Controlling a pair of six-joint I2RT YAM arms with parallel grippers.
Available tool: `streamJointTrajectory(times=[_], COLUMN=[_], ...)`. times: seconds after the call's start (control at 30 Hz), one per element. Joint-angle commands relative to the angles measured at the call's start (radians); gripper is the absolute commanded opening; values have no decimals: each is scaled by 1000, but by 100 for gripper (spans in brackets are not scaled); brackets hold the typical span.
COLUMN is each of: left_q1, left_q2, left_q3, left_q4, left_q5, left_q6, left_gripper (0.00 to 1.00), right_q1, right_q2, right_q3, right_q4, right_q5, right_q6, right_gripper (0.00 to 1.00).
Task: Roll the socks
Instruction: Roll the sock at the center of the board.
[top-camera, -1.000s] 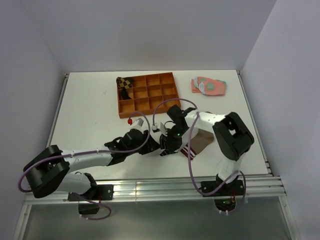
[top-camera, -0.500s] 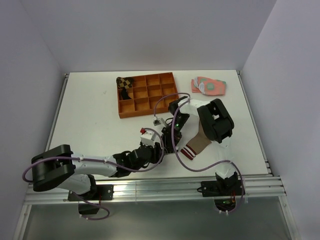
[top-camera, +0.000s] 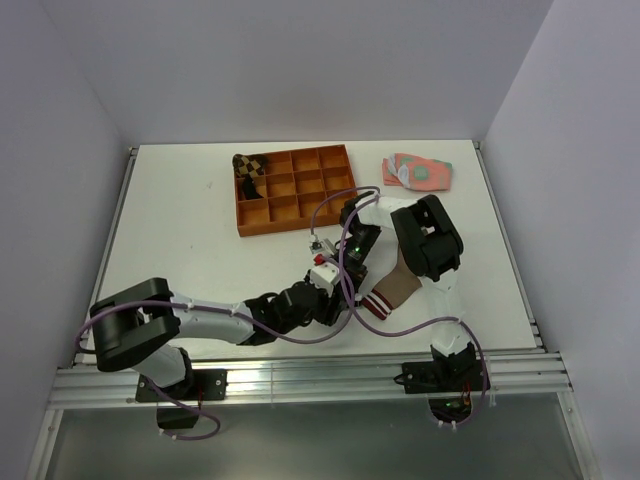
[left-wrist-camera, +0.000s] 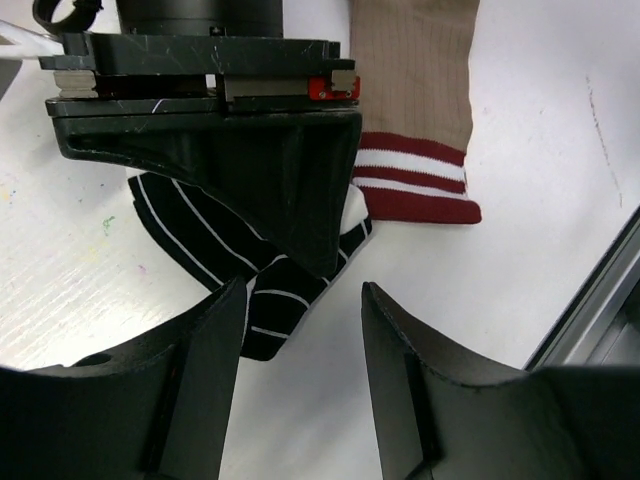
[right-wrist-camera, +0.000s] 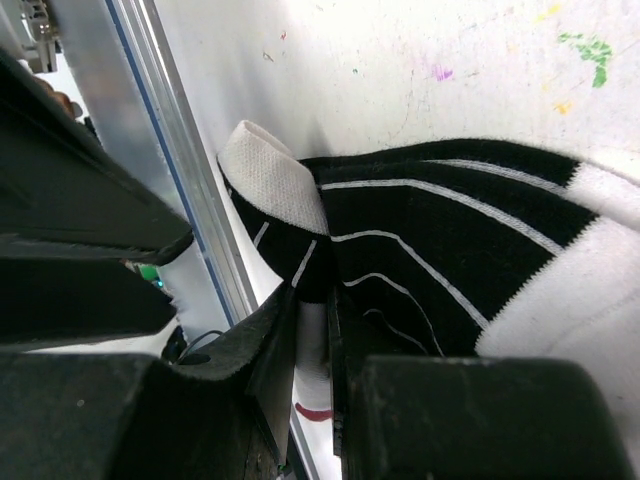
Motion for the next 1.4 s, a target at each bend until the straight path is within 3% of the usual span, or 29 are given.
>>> streamJointTrajectory(times=[0.0, 0.33, 0.93, 1.13, 1.17, 1.27, 1.37], left_q1=[40, 116, 147, 152, 152, 152, 152], left_q2=[10, 57, 157, 200, 206, 221, 225], left_q3=[15, -6, -57, -29, -28, -15, 3], left_q4=[50, 127, 233, 204, 202, 164, 95], left_q5=[99, 217, 272, 286, 295, 295, 300], left_q6=[56, 33, -59, -102, -110, -150, -193], left_gripper=[55, 55, 48, 30, 22, 7, 0], right_q1=[-6, -7, -10, -12, -12, -12, -12], right_q2=[10, 35, 52, 37, 24, -23, -104], right_q3=[30, 44, 59, 41, 35, -11, -68], right_q4=[-24, -21, -20, 16, 38, 110, 195], right_q5=[17, 29, 29, 35, 38, 63, 92], right_q6=[-17, 3, 10, 28, 36, 83, 124], right_gripper=[20, 21, 20, 22, 23, 31, 43])
